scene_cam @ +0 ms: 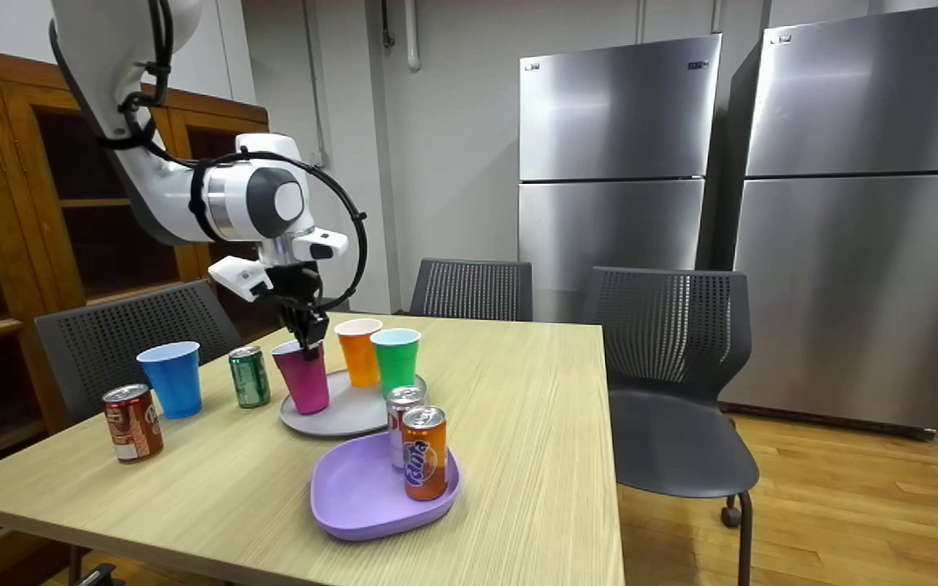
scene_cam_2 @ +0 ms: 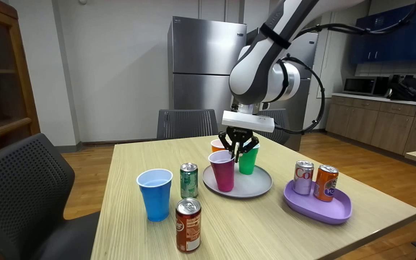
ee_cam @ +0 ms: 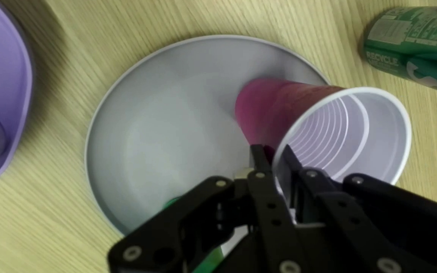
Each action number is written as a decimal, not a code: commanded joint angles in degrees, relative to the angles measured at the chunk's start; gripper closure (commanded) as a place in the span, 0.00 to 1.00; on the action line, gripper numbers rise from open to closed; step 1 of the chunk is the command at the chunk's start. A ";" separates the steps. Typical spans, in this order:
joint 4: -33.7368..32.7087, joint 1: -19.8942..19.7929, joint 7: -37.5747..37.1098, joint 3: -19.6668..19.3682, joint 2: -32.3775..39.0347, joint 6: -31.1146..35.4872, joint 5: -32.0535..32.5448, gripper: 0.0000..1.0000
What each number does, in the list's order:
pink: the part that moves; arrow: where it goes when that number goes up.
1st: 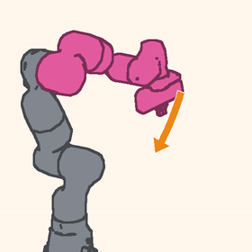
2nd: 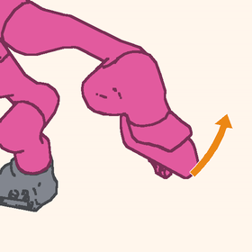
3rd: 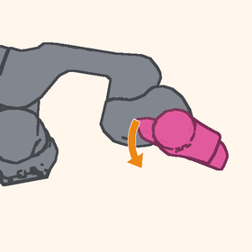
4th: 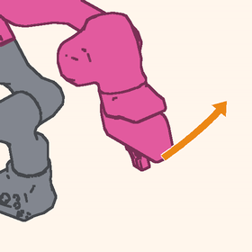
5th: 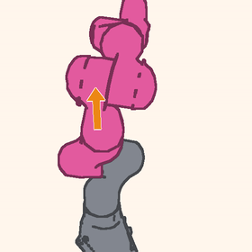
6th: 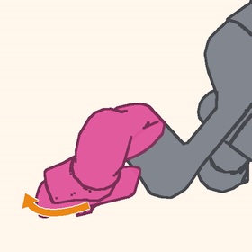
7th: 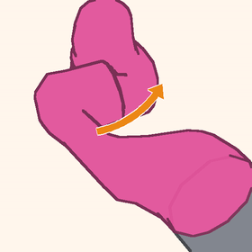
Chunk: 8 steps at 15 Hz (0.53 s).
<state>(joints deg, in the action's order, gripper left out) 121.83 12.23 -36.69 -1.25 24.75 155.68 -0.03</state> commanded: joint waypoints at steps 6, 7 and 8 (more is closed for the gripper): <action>0.58 1.67 -1.30 -1.20 -1.79 0.07 -0.37 0.17; 0.99 1.97 -1.59 -1.42 -2.37 0.13 -0.12 0.11; 1.26 2.28 -1.86 -1.63 -2.86 0.14 0.13 0.04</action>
<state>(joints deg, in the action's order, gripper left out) 121.77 12.72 -36.72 -1.58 24.36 155.81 -0.06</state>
